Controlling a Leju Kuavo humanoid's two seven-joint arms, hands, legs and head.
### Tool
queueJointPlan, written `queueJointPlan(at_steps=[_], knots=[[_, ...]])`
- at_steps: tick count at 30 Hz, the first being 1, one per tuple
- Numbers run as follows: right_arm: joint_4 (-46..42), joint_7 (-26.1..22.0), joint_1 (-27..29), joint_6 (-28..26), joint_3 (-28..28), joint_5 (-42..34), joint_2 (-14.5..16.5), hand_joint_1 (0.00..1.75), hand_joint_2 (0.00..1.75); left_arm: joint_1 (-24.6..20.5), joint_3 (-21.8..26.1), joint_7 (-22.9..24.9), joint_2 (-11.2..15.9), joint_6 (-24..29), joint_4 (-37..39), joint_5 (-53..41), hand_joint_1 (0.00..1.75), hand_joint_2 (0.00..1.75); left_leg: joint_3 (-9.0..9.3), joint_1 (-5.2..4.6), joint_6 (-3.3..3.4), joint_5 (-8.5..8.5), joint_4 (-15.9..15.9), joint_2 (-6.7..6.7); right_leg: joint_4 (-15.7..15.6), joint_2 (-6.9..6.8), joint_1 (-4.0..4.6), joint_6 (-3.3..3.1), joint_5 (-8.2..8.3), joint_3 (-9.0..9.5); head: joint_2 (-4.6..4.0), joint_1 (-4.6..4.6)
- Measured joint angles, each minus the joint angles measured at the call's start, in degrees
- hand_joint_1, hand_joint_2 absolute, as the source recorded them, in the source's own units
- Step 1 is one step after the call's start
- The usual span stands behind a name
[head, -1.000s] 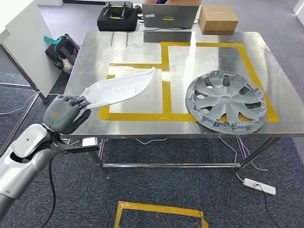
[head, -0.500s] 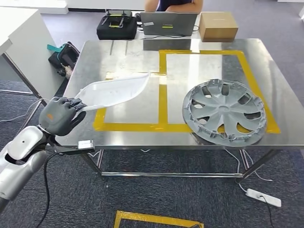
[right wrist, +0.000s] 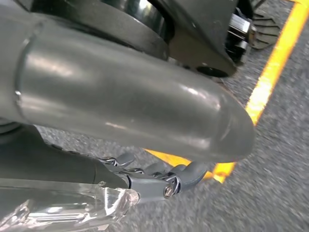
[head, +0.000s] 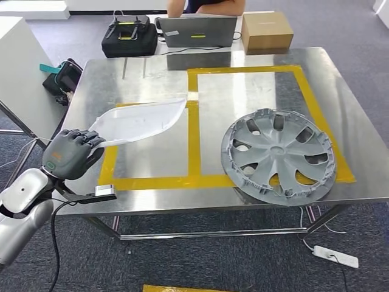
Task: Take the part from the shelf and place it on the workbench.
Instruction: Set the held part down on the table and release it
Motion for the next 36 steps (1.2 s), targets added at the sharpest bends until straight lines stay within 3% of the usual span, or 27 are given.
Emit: queueJointPlan(at_steps=[2,4,6,8,9,10,11,13,14,15,18,29,34,36], knots=[[0.02,-0.01,-0.08,0.03,0.01,0.02,0.01,0.00,0.00,-0.09,-0.07,0.03,0.18,-0.44,0.02,-0.75,1.75,1.75,0.75,-0.21,-0.04,-1.11,-1.44,-0.08,-0.32,-0.02,0.03,0.70,-0.65,0.33,0.00,0.10],[0.01,-0.08,-0.32,0.03,0.02,0.09,0.00,0.00,0.00,-0.34,-0.13,0.02,0.30,-0.93,0.01,-1.47,0.87,1.75,1.35,0.04,0.06,-2.05,-2.10,-0.19,-0.34,-0.48,-0.01,1.27,-1.39,0.38,0.00,0.20],[0.00,-0.24,-0.52,0.02,0.04,0.15,-0.01,0.00,0.00,-0.47,-0.29,-0.02,0.38,-1.15,0.01,-1.96,0.00,1.75,2.26,0.29,0.48,-2.68,-2.56,-0.19,3.11,-1.11,0.13,1.69,-3.76,-0.97,0.00,0.48],[0.01,-0.44,-0.49,0.01,0.04,0.15,-0.02,0.00,0.00,-0.21,-0.56,-0.04,0.40,-1.13,0.02,-2.11,0.00,0.87,3.10,0.18,0.74,-3.41,-2.58,-0.16,10.52,-1.44,0.24,1.80,-7.05,-4.65,0.00,0.74],[0.01,-0.51,-0.42,0.01,0.04,0.14,-0.02,0.00,0.00,0.05,-0.75,-0.04,0.40,-1.07,0.03,-2.04,0.00,0.44,3.55,0.10,0.77,-3.76,-2.57,-0.17,13.71,-1.46,0.29,1.79,-7.75,-6.57,0.00,0.80],[0.01,-0.56,-0.35,0.01,0.04,0.10,-0.02,0.00,0.00,0.29,-0.94,-0.04,0.40,-0.96,0.04,-1.83,0.00,0.00,4.03,0.01,0.80,-4.12,-2.56,-0.20,15.21,-1.45,0.36,1.70,-7.10,-7.92,0.00,0.81],[0.01,-0.58,-0.30,0.00,0.04,0.06,-0.02,0.00,0.00,0.43,-1.09,-0.07,0.40,-0.80,0.04,-1.54,0.00,0.00,4.52,-0.06,0.81,-4.47,-2.56,-0.24,14.56,-1.45,0.43,1.57,-5.08,-8.45,0.00,0.82],[0.01,-0.60,-0.28,-0.01,0.04,0.00,-0.02,0.00,0.00,0.37,-1.23,-0.19,0.39,-0.45,0.03,-1.01,0.00,0.00,5.54,-0.14,0.65,-5.13,-2.56,-0.33,8.18,-1.44,0.57,1.13,0.97,-7.27,0.00,0.81],[0.02,-0.60,-0.27,-0.01,0.04,0.00,-0.02,0.00,0.00,0.23,-1.25,-0.28,0.41,-0.27,0.02,-0.93,0.00,0.00,5.89,-0.23,0.48,-5.37,-2.52,-0.39,5.04,-1.43,0.68,0.91,3.16,-6.26,0.00,0.80],[0.03,-0.59,-0.29,-0.02,0.04,0.01,-0.02,0.00,0.00,0.11,-1.28,-0.38,0.44,-0.11,0.01,-0.93,0.00,0.00,6.02,-0.30,0.28,-5.52,-2.44,-0.43,2.62,-1.41,0.77,0.62,4.23,-5.38,0.00,0.78],[0.04,-0.53,-0.33,-0.05,0.04,0.01,-0.02,0.00,0.00,-0.20,-1.29,-0.57,0.66,0.22,-0.03,-0.87,0.00,0.00,5.67,-0.47,0.13,-5.37,-2.11,-0.47,0.72,-1.11,0.78,0.33,4.13,-4.57,0.00,0.68],[0.04,-0.61,-0.43,-0.03,0.04,-0.05,0.01,0.00,0.00,-0.95,0.32,-0.04,0.41,1.05,-0.13,0.90,0.00,0.00,6.08,-0.58,0.43,-5.40,-2.72,-0.33,0.64,-0.69,0.64,0.15,4.04,-4.53,0.00,0.68],[0.03,-0.63,-0.45,-0.04,0.04,-0.01,0.01,0.00,0.00,-0.93,1.16,-0.04,0.28,1.28,-0.26,1.33,0.00,0.00,6.23,-0.69,0.70,-4.70,-3.20,-0.20,0.51,-0.72,0.45,0.90,4.31,-4.48,0.00,0.68],[0.02,-0.64,-0.47,-0.05,0.04,-0.01,0.00,0.00,0.00,-0.95,1.45,-0.04,0.27,1.33,-0.46,1.44,0.00,0.00,6.45,-0.30,0.83,-4.24,-3.87,0.01,3.14,-0.98,0.59,1.26,2.29,-5.68,0.00,0.90]])
